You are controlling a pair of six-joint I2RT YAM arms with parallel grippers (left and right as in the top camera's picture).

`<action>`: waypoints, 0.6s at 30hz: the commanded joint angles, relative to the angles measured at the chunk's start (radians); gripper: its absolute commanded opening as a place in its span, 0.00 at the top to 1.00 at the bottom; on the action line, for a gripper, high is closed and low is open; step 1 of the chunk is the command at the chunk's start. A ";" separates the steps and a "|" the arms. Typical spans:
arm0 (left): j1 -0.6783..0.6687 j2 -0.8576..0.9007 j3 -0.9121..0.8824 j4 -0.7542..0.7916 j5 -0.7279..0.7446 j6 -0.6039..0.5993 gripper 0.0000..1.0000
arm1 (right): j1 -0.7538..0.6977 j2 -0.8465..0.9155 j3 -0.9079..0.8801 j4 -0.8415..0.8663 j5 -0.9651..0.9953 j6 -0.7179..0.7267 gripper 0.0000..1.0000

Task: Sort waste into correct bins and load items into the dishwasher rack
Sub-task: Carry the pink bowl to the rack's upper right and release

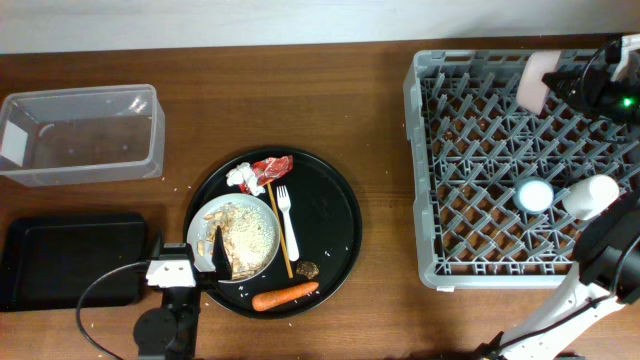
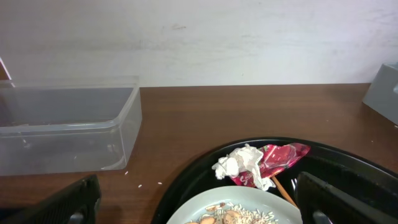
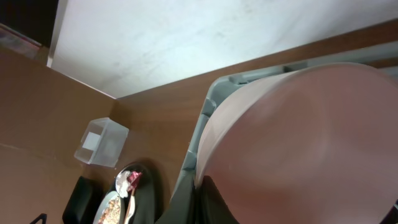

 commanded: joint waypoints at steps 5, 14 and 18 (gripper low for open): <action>-0.005 -0.005 -0.005 0.000 -0.007 0.015 0.01 | -0.025 0.092 -0.007 0.016 0.082 0.093 0.96; -0.005 -0.005 -0.005 0.000 -0.007 0.015 0.01 | -0.096 0.063 -0.001 0.010 0.158 0.246 0.84; -0.005 -0.005 -0.005 0.000 -0.007 0.015 0.01 | -0.098 -0.033 0.003 0.006 0.221 0.365 0.58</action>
